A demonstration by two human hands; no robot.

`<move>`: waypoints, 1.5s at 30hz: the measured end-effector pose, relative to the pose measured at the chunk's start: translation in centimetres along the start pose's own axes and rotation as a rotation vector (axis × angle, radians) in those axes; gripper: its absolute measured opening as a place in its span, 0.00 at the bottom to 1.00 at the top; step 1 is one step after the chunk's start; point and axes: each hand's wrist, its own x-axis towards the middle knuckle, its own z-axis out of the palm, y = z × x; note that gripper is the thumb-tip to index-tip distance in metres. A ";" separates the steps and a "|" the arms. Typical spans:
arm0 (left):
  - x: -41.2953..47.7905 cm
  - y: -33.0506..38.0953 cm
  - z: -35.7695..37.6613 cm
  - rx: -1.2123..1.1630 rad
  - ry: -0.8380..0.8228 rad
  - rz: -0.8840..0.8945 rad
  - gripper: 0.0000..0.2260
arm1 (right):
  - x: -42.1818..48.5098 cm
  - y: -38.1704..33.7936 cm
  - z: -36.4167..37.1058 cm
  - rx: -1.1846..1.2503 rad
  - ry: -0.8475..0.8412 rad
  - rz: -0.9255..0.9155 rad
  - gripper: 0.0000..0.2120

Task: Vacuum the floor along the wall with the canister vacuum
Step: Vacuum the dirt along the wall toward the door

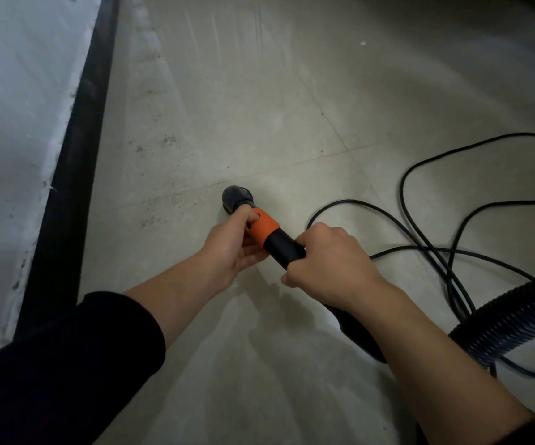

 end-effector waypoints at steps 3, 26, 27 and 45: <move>0.4 -0.3 0.7 -0.030 0.029 0.032 0.07 | 0.0 0.3 0.0 0.001 0.021 0.006 0.08; 2.7 -1.2 4.6 -0.232 -0.005 0.054 0.09 | 0.0 1.0 -0.6 -0.086 0.151 0.055 0.12; 2.8 -1.3 4.6 -0.239 -0.006 0.052 0.09 | 0.1 1.0 -0.6 -0.092 0.147 0.053 0.12; 3.1 1.1 -0.1 -0.431 -0.041 0.009 0.22 | 4.0 -3.2 -1.3 -0.087 -0.018 -0.023 0.13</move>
